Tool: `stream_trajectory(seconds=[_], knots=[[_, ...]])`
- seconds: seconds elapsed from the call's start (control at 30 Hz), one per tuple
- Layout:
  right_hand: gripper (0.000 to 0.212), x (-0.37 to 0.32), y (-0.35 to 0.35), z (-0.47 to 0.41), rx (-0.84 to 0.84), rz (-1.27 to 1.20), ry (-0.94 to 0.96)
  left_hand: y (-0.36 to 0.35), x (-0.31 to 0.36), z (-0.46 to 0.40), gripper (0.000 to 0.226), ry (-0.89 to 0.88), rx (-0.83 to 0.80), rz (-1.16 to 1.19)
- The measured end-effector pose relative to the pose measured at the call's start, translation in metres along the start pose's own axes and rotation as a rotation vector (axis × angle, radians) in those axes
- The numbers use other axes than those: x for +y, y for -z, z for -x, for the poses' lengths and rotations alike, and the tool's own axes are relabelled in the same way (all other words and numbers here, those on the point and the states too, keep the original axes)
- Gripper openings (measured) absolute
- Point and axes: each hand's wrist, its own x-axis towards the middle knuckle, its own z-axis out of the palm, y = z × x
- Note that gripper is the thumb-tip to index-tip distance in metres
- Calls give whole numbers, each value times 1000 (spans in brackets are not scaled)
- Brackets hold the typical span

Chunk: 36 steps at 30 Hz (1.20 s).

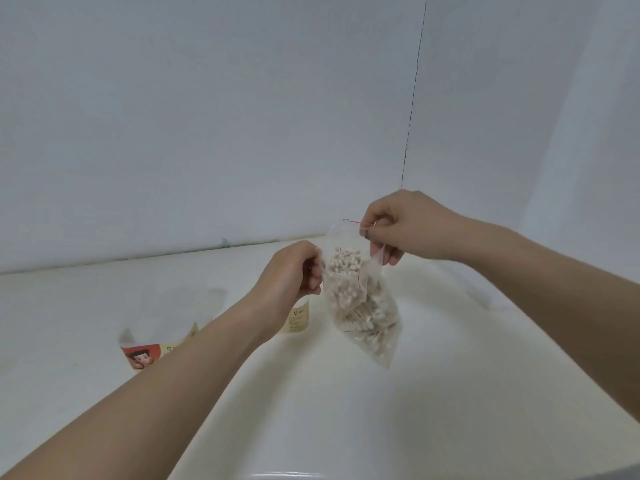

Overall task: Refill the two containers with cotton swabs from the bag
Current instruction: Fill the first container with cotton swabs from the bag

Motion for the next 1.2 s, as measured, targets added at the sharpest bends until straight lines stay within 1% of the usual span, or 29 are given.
stream_trajectory(seconds=[0.17, 0.2, 0.27, 0.3, 0.37, 0.43, 0.53, 0.6, 0.7, 0.77, 0.8, 0.83, 0.87, 0.93, 0.97, 1.03, 1.1, 1.13, 1.2], knots=[[13, -29, 19, -2, -6, 67, 81, 9, -2, 11, 19, 59, -19, 79], [13, -36, 22, -3, -1, 58, 91, 11, -3, 12, 28, 87, -28, 67], [13, -49, 25, -6, 9, 20, 102, 20, -7, 13, 62, 142, -45, 20], [12, -55, 26, -7, 15, -17, 107, 23, -9, 15, 70, 161, -69, -1], [12, -67, 24, -11, 27, -128, 119, 30, -8, 25, 70, 184, -152, 3], [12, -78, 19, -15, 50, -254, 131, 37, -6, 32, 77, 223, -218, 67], [11, -87, 1, -22, 107, -426, 119, 49, -7, 37, 90, 274, -259, 262], [11, -88, -16, -29, 123, -543, 100, 56, -6, 38, 87, 264, -229, 371], [17, -81, -38, -37, 124, -753, 75, 65, -7, 34, 72, 214, -114, 375], [23, -67, -53, -42, 144, -905, -4, 74, -9, 28, 69, 210, -42, 369], [23, -56, -62, -45, 163, -928, -64, 80, -10, 23, 68, 206, -9, 366], [21, -42, -74, -48, 183, -874, -129, 86, -10, 19, 65, 200, 16, 361], [18, -26, -87, -49, 186, -746, -193, 91, -10, 16, 63, 190, 37, 347], [20, 6, -118, -49, 110, -450, -262, 100, -10, 7, 61, 170, 62, 318], [21, 16, -131, -49, 52, -342, -249, 103, -9, 5, 61, 160, 68, 309], [20, 27, -153, -47, -55, -200, -204, 110, -8, -4, 61, 156, 82, 283], [31, 28, -167, -46, -156, -89, -202, 114, -10, -11, 63, 169, 75, 252], [38, 27, -170, -46, -168, -20, -201, 116, -13, -13, 64, 179, 65, 232], [44, 32, -171, -47, -92, 137, -193, 115, -21, -18, 65, 198, 61, 187]])
